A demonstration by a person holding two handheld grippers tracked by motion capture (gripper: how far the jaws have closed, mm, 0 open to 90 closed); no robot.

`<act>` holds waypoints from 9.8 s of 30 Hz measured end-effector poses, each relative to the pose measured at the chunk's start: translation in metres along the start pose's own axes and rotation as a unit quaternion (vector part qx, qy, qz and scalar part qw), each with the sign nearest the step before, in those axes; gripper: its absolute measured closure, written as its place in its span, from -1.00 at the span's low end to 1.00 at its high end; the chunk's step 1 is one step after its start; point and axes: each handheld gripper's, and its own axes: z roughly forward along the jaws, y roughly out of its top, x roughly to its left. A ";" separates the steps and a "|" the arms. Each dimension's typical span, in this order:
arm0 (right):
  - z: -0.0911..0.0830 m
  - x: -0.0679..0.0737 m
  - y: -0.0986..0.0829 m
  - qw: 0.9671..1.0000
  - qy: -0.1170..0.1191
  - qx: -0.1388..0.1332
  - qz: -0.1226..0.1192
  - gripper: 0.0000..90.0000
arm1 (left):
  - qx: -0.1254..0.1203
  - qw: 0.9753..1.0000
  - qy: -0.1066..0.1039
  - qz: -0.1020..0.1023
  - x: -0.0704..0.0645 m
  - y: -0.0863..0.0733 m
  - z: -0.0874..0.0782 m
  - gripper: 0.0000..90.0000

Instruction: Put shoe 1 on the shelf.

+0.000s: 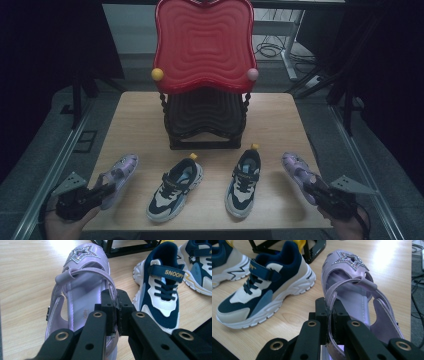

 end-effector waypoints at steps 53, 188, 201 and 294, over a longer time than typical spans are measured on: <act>0.038 0.061 0.080 0.989 0.097 -0.082 -0.071 0.91 | -0.035 0.994 -0.076 0.076 -0.053 0.072 0.032 0.92; 0.185 0.103 0.176 0.988 0.096 -0.115 -0.037 0.91 | -0.139 0.986 -0.044 0.078 -0.080 0.180 0.169 0.93; 0.194 0.105 0.185 0.988 0.074 -0.126 -0.041 0.91 | -0.170 0.982 -0.033 0.075 -0.085 0.190 0.177 0.92; 0.185 0.108 0.158 0.989 0.112 -0.080 -0.056 0.19 | -0.121 0.988 -0.072 0.063 -0.064 0.134 0.160 0.16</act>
